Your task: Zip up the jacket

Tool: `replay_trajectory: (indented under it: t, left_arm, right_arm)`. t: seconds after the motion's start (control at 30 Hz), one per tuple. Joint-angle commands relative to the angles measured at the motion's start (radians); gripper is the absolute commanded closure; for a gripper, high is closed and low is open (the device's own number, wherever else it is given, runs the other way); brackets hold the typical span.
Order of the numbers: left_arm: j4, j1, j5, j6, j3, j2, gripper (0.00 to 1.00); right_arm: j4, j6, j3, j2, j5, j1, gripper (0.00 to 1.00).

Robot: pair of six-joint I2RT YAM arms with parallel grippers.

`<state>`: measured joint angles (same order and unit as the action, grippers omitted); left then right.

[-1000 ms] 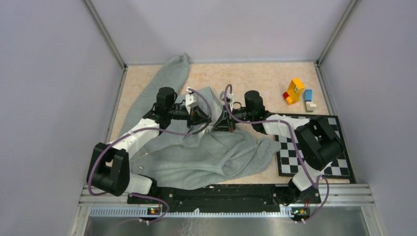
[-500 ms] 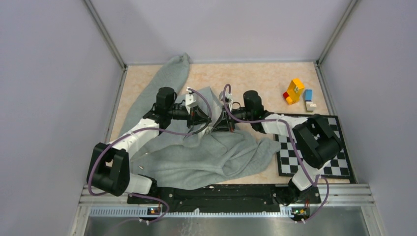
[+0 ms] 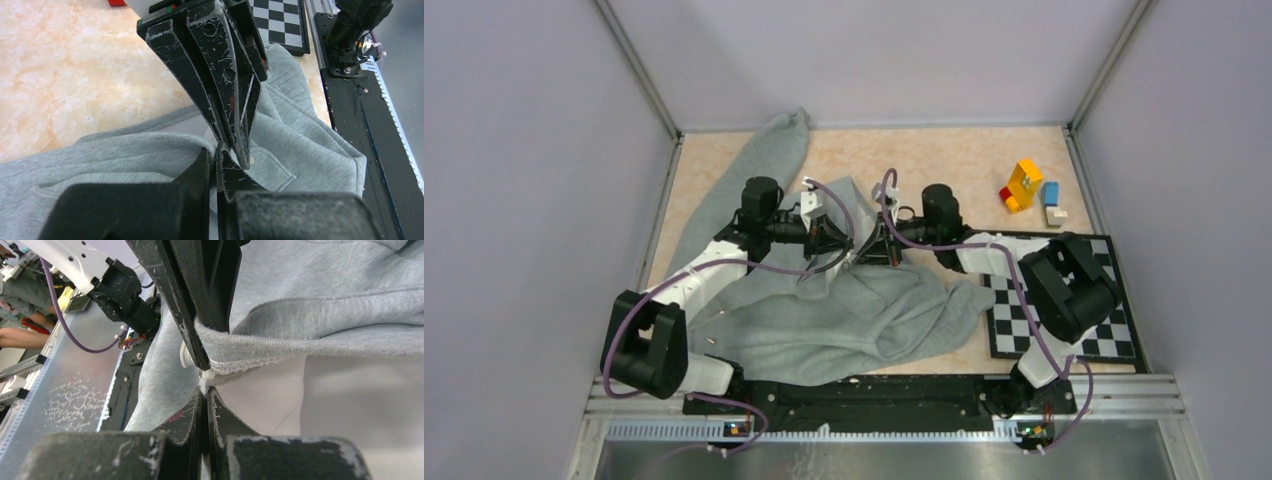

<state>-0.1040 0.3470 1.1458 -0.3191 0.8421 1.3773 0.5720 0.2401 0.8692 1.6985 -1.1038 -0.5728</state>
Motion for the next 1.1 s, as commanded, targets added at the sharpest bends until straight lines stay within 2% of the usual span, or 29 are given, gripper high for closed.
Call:
replay_trajectory:
  t: [0.0,0.1,0.3,0.6,0.87,1.03,1.07]
  left_arm:
    - [-0.014,0.005,0.027,-0.015,0.033,-0.007,1.00]
    - [-0.016,0.005,0.009,-0.012,0.032,-0.011,1.00]
    - [-0.077,0.006,-0.023,0.027,0.001,-0.037,1.00]
    - [-0.112,0.007,-0.067,0.061,-0.015,-0.045,1.00]
    - [-0.071,0.008,-0.041,0.045,-0.004,-0.024,1.00]
    - [-0.072,0.010,-0.067,0.071,-0.001,-0.033,1.00]
    - [-0.079,0.010,-0.092,0.100,0.002,-0.034,0.95]
  right_arm:
    - [0.153,0.053,-0.012,-0.026,-0.019,0.008,1.00]
    - [0.235,0.127,-0.020,-0.006,-0.031,0.010,1.00]
    - [0.553,0.380,-0.076,0.053,0.005,0.021,1.00]
    - [0.822,0.553,-0.158,0.079,0.120,0.057,1.00]
    - [0.794,0.491,-0.212,0.017,0.232,0.081,1.00]
    - [0.775,0.483,-0.200,0.019,0.208,0.084,1.00]
    - [0.771,0.478,-0.196,0.021,0.201,0.078,1.00]
